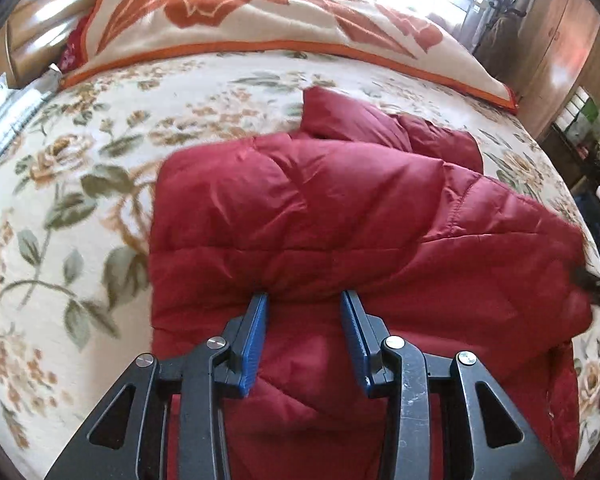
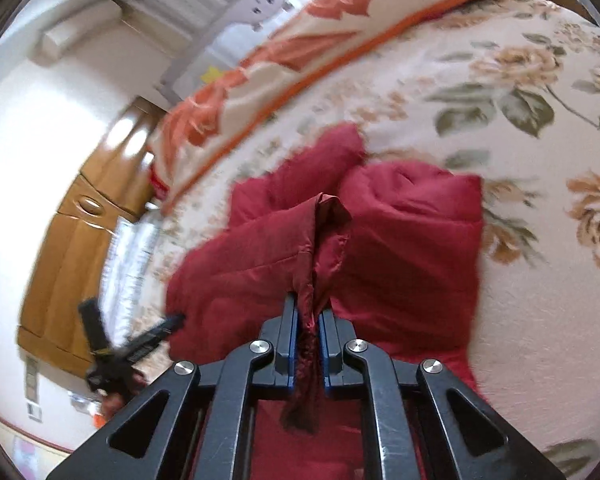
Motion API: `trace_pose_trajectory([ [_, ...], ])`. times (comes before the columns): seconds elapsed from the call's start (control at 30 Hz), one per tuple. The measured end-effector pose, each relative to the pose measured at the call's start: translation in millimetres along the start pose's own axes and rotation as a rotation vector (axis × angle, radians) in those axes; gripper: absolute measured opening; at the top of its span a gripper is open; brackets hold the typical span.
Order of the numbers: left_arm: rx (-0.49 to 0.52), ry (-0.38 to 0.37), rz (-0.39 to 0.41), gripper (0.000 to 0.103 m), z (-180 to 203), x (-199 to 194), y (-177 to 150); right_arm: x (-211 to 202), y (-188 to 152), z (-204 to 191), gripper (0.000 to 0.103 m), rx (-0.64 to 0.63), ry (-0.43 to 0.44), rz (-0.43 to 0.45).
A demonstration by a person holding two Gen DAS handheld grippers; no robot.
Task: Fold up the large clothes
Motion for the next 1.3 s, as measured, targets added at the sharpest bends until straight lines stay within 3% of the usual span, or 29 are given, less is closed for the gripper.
trace_pose_trajectory([
  [0.27,0.076,0.043,0.002,0.038,10.8,15.3,-6.0,28.0,-20.8,48.3,0.007,0.025,-0.148,0.009],
  [0.37,0.072,0.039,0.000,0.037,10.3,15.9,-7.2,21.9,-19.9,40.8,0.016,-0.004,-0.219,0.015],
  [0.4,0.072,0.040,0.001,0.037,10.6,16.6,-7.6,13.2,-17.5,36.9,0.022,-0.004,-0.253,0.037],
  [0.47,0.072,0.043,0.004,0.037,11.2,15.9,-8.6,-10.2,-11.3,26.2,0.023,-0.033,-0.338,0.131],
  [0.53,0.075,0.054,0.004,0.036,13.0,17.5,-9.2,-28.3,-6.1,-1.3,0.028,-0.075,-0.325,0.227],
  [0.57,0.083,0.062,0.002,0.036,14.2,18.2,-9.5,-25.1,-5.9,-16.5,0.033,-0.099,-0.275,0.223],
  [0.6,0.092,0.068,0.000,0.036,15.4,18.5,-9.7,-13.0,-7.6,-33.5,0.044,-0.133,-0.223,0.182],
  [0.67,0.114,0.077,-0.004,0.036,17.3,18.6,-10.0,14.1,-13.8,-55.1,0.046,-0.198,-0.197,0.109],
  [0.73,0.133,0.077,-0.009,0.036,18.0,17.8,-10.2,42.8,-22.4,-61.5,0.045,-0.265,-0.236,0.037],
  [0.77,0.145,0.077,-0.012,0.037,18.2,17.1,-10.4,55.9,-27.0,-54.3,0.042,-0.285,-0.298,0.009],
  [0.8,0.154,0.078,-0.019,0.037,18.6,16.2,-10.6,63.3,-30.5,-43.0,0.042,-0.312,-0.375,0.001],
  [0.9,0.154,0.050,-0.024,0.036,19.3,0.5,-8.6,67.4,-34.7,-11.3,0.042,-0.321,-0.496,-0.001],
  [1.03,0.115,0.009,0.028,0.036,9.8,-19.9,-5.9,51.8,-33.4,12.9,0.042,-0.231,-0.435,0.002],
  [1.2,0.086,0.032,-0.049,0.036,-10.2,9.2,-18.7,53.3,-33.8,18.9,0.042,-0.198,-0.390,-0.014],
  [1.3,0.088,0.038,-0.056,0.037,-9.7,16.7,-20.0,57.2,-35.3,20.8,0.042,-0.170,-0.358,-0.010],
])
Point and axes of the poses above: each gripper's, at about its wrist camera, not at the fingertips, and x roughly the way its jaws point, z to its right, y to its top, the point moved 7 cm from there along x, roughly the way its jaws point, and after that the axes turned 1 degree about -x, right-handed, at the moved point
